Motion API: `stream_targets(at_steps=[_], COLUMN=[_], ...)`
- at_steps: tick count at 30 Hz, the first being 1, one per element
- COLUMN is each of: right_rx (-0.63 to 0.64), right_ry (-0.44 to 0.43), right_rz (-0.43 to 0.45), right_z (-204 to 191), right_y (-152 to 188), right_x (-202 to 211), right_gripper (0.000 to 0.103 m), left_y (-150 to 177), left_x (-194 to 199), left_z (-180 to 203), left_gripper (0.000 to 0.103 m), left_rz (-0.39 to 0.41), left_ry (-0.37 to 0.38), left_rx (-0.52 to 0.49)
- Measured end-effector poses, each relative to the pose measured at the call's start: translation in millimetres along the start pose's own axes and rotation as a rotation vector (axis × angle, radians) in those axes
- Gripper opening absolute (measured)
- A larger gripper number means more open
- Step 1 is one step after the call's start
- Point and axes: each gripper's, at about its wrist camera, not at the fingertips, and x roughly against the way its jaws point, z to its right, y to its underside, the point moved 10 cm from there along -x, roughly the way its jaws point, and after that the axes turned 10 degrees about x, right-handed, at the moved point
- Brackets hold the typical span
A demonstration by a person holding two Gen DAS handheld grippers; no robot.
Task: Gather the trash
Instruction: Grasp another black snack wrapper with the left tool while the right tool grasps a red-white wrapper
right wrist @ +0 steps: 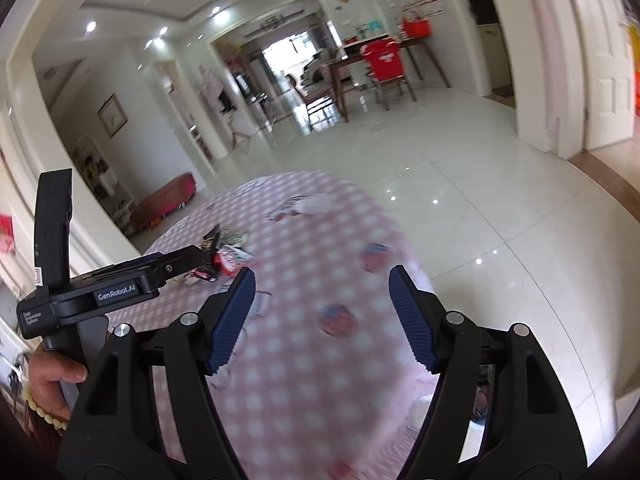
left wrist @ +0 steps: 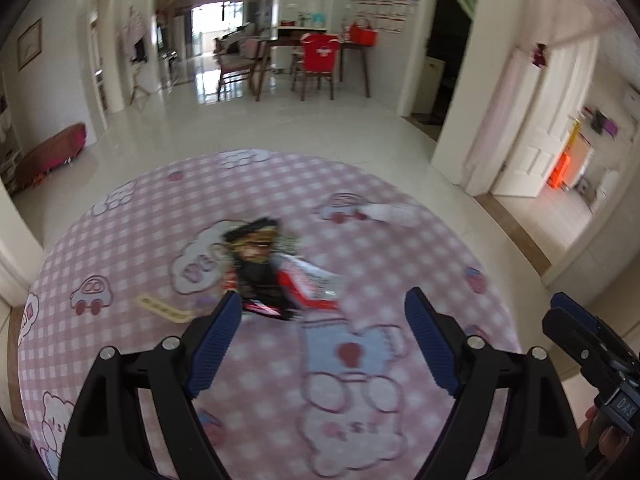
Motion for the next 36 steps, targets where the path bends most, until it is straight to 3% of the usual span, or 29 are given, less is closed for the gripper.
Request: stream_targets(at_steps=[6,14,16,18,21,29,34,36], right_rx=[0.062,0.098,0.100,0.105,0.119,0.220,0.331,0.376], right_ry=[-0.021,-0.033,-0.035,-0.040,-0.048,-0.065,-0.060,-0.051], right_rz=[-0.048,-0.103,-0.109,-0.119,-0.130,-0.189,-0.258,-0.286], right_z=[-37,-57,-56,-58,-63,-90,-112,-119], right_y=[-15,-19,-19,-19,-18,-15,-6,0], right_x=[-56,-104,-108,-114,-119,-135,-157,-168], right_gripper=[0.069,0.069,0.069,0.069,0.069,0.069,0.069,0.064], left_y=[-16,-21,-21,-19,-22,-27,-23,-20], left_x=[-29,-69,-78,-83,-76,-32,-21,-20], left_z=[-36,-38,-36,-39,-43,-55,-69,-73], left_gripper=[0.082,0.081,0.070,0.048,0.032,0.029,0.029,0.029], left_rz=[-0.029,-0.071,-0.085,-0.098,-0.087,-0.023,-0.020,-0.023], left_ry=[0.000,0.012,0.015,0.002,0.040,0.096,0.081,0.075], left_rx=[0.059,0.064,0.051,0.057,0.085,0.117,0.125,0.131])
